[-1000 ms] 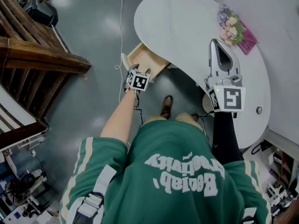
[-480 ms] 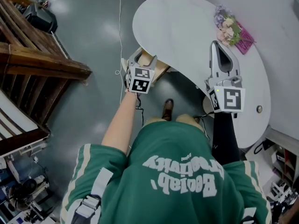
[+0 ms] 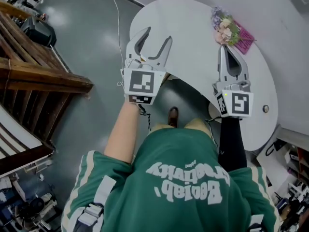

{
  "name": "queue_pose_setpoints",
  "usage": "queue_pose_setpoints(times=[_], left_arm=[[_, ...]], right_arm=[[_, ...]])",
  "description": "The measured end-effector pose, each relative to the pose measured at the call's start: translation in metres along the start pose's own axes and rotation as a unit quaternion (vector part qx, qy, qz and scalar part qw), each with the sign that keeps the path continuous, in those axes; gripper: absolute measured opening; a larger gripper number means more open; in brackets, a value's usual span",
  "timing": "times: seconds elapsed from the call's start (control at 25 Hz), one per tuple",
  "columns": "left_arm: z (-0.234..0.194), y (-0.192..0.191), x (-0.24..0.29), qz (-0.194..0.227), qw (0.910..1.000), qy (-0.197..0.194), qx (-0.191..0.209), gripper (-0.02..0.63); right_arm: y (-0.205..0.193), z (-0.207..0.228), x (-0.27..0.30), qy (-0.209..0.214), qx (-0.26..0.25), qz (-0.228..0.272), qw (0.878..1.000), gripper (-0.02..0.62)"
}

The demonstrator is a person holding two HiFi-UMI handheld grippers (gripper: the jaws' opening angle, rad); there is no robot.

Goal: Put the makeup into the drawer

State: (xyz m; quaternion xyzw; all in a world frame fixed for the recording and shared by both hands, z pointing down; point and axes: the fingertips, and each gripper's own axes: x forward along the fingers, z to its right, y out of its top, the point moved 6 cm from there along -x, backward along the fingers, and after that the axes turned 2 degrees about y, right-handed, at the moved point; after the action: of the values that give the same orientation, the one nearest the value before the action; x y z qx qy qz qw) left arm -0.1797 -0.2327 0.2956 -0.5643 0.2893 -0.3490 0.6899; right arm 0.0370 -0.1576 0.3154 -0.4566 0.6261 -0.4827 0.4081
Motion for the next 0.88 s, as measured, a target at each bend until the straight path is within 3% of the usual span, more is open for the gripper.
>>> queue_pose_setpoints(times=[0.36, 0.56, 0.88], left_arm=[[0.087, 0.035, 0.039, 0.036, 0.9939, -0.104, -0.002, 0.249], [0.177, 0.059, 0.063, 0.076, 0.9782, -0.193, -0.015, 0.247], [0.307, 0.079, 0.070, 0.076, 0.9532, -0.292, -0.019, 0.247]], right_arm=[[0.001, 0.058, -0.067, -0.086, -0.010, -0.019, 0.996, 0.009], [-0.004, 0.115, -0.145, -0.165, -0.009, -0.036, 0.986, 0.009], [-0.008, 0.169, -0.261, -0.253, -0.015, -0.053, 0.966, 0.009]])
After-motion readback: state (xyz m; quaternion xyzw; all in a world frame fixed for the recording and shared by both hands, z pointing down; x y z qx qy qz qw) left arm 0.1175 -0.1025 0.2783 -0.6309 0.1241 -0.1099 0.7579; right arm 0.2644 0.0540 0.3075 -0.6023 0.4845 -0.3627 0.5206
